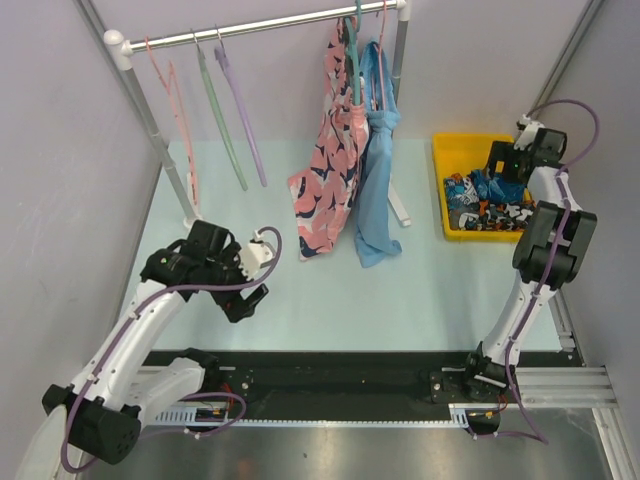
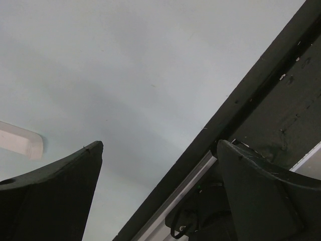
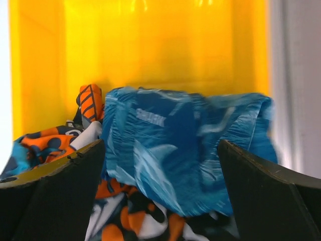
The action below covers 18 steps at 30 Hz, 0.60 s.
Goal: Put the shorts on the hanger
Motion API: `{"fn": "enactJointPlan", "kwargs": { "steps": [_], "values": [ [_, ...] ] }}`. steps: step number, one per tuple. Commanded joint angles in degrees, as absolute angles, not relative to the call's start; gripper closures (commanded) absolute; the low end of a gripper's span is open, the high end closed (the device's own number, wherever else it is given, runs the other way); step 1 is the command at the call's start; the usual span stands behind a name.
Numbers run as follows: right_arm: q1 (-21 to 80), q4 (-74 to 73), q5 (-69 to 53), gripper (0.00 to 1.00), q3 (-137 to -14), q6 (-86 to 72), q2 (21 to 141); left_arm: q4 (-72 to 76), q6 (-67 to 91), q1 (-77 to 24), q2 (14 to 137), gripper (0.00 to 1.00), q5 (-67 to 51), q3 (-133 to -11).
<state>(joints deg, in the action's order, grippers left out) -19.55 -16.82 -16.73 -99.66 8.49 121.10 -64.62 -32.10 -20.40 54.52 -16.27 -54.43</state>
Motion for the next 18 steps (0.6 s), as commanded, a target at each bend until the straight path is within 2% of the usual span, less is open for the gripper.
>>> {"fn": "enactJointPlan", "kwargs": {
  "steps": [1, 6, 9, 10, 12, 13, 16, 18],
  "values": [
    [-16.3, -14.9, -11.5, 0.01, -102.1, 9.8, 124.5, -64.2, -32.6, -20.8, 55.3, 0.0, -16.5, -53.3],
    [-15.6, -16.1, -6.2, 0.05, -103.2, 10.5, 128.7, -64.2, -33.6, -21.0, 56.3, 0.0, -15.6, -53.7],
    [-16.3, -16.6, -5.0, 0.26, -103.1, 11.1, 129.5, -64.1, -34.1, -21.0, 57.0, 0.0, -14.5, -54.8],
    [-16.6, -16.7, -5.2, 0.43, -103.0, 10.9, 129.4, -64.2, -34.3, -21.0, 57.1, 0.0, -14.7, -55.2],
    [-17.3, -17.0, -6.0, 0.61, -102.9, 10.3, 127.8, -64.4, -34.4, -21.0, 57.6, 0.0, -15.0, -56.2],
    [-18.0, -17.1, -7.0, 0.75, -102.9, 10.2, 127.1, -64.6, -34.5, -21.1, 57.7, 0.0, -15.3, -56.5],
    [-19.1, -17.7, -8.6, 1.0, -103.4, 11.2, 122.7, -64.8, -34.4, -21.3, 57.6, 0.0, -16.3, -57.7],
    [-19.9, -17.9, -9.6, 1.0, -103.9, 11.2, 119.8, -65.0, -34.7, -21.4, 57.4, 0.0, -17.6, -58.9]
  ]
}}
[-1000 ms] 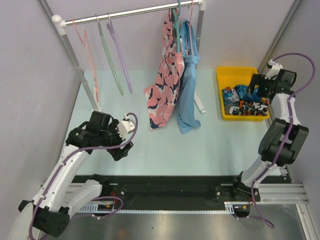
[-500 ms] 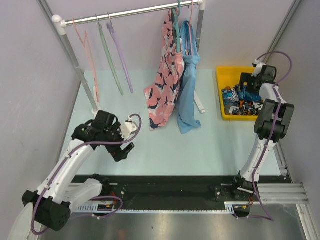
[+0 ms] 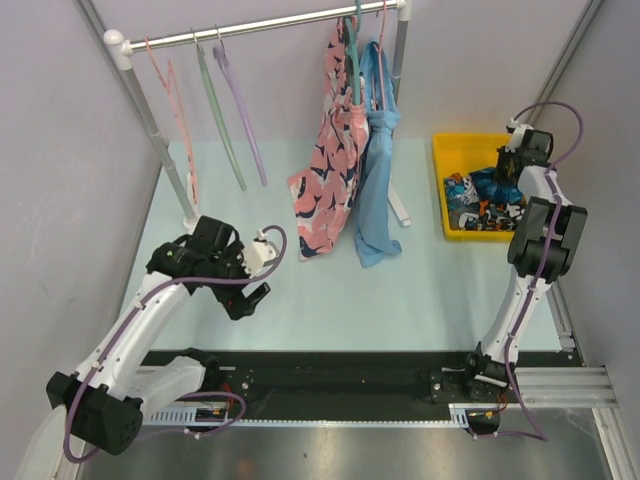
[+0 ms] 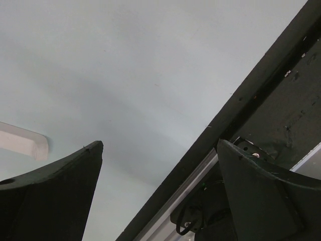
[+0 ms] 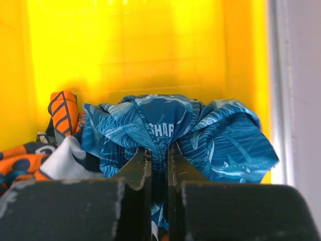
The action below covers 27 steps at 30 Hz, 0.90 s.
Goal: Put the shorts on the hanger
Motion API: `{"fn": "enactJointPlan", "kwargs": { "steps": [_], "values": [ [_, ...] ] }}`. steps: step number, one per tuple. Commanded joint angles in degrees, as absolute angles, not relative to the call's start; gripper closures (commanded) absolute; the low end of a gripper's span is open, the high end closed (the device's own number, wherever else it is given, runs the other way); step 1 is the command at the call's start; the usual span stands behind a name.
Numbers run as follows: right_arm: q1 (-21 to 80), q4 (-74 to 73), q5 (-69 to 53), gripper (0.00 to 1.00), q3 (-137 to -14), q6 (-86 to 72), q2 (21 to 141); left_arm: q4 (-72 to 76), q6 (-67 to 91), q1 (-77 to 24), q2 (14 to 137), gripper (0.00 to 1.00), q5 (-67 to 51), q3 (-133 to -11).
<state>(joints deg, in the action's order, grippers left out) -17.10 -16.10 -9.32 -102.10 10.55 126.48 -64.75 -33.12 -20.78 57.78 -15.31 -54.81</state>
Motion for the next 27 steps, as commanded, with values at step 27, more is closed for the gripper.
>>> {"fn": "enactJointPlan", "kwargs": {
  "steps": [27],
  "values": [
    [-8.7, -46.3, -46.3, 1.0, -85.2, 16.3, 69.6, -64.4, -36.7, -22.0, 41.7, 0.0, -33.9, -64.8]
  ]
}}
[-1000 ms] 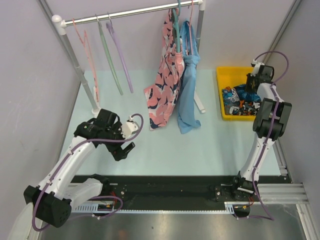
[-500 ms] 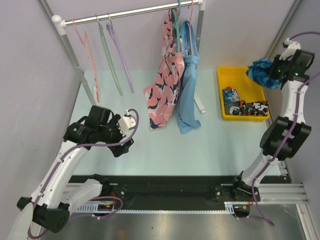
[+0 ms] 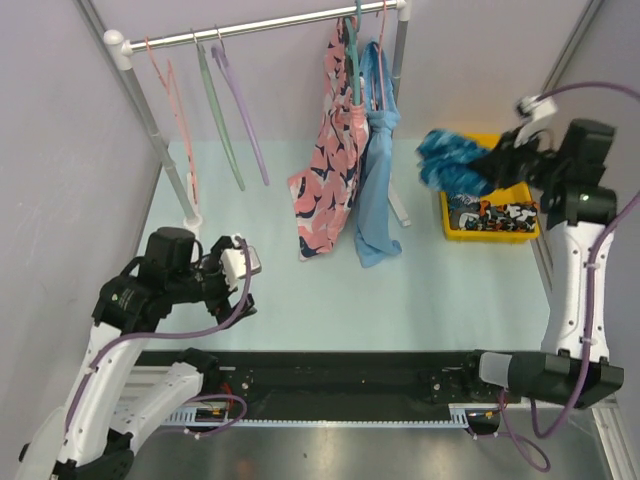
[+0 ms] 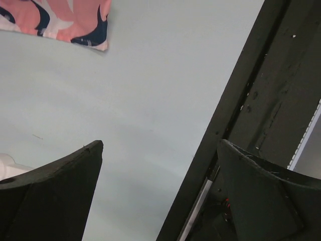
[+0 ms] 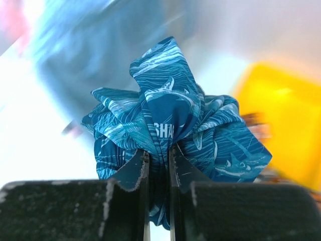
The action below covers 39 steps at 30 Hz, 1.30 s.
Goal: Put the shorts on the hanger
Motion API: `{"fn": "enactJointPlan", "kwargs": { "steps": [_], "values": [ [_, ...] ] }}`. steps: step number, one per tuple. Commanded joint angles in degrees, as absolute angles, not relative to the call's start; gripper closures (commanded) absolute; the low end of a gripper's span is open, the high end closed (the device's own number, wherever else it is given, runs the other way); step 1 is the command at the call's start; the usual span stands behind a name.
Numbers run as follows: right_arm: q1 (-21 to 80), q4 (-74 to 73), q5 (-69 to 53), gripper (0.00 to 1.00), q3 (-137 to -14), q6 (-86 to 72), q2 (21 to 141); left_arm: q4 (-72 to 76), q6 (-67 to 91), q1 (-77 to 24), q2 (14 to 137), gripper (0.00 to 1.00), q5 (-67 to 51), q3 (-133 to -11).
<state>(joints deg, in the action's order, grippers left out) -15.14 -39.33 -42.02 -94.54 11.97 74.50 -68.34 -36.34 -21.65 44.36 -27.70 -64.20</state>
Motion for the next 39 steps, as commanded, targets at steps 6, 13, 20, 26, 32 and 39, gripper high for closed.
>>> {"fn": "enactJointPlan", "kwargs": {
  "steps": [6, 13, 20, 26, 32, 39],
  "values": [
    [5.8, -47.9, -45.7, 1.0, -75.1, 16.0, 64.8, -40.6, -22.9, -22.1, 32.4, 0.0, -41.5, -56.5],
    [15.5, -49.3, -40.3, 1.0, -69.4, 21.5, 66.3, -43.2, -29.3, -24.3, 40.7, 0.02, -41.4, -55.8],
    [27.3, -53.0, -33.6, 1.0, -67.4, 29.2, 70.2, -45.9, -36.6, -24.7, 39.5, 0.04, -40.0, -52.2],
    [36.9, -52.0, -29.4, 1.0, -66.3, 32.7, 72.3, -48.1, -41.7, -26.6, 38.6, 0.04, -37.0, -49.7],
    [40.7, -46.0, -30.5, 0.97, -67.5, 28.7, 77.8, -45.4, -39.0, -31.6, 41.6, 0.01, -35.9, -49.2],
    [39.9, -39.3, -36.5, 0.99, -72.8, 20.9, 94.3, -43.1, -39.8, -32.3, 43.9, 0.05, -36.5, -46.3]
  ]
}}
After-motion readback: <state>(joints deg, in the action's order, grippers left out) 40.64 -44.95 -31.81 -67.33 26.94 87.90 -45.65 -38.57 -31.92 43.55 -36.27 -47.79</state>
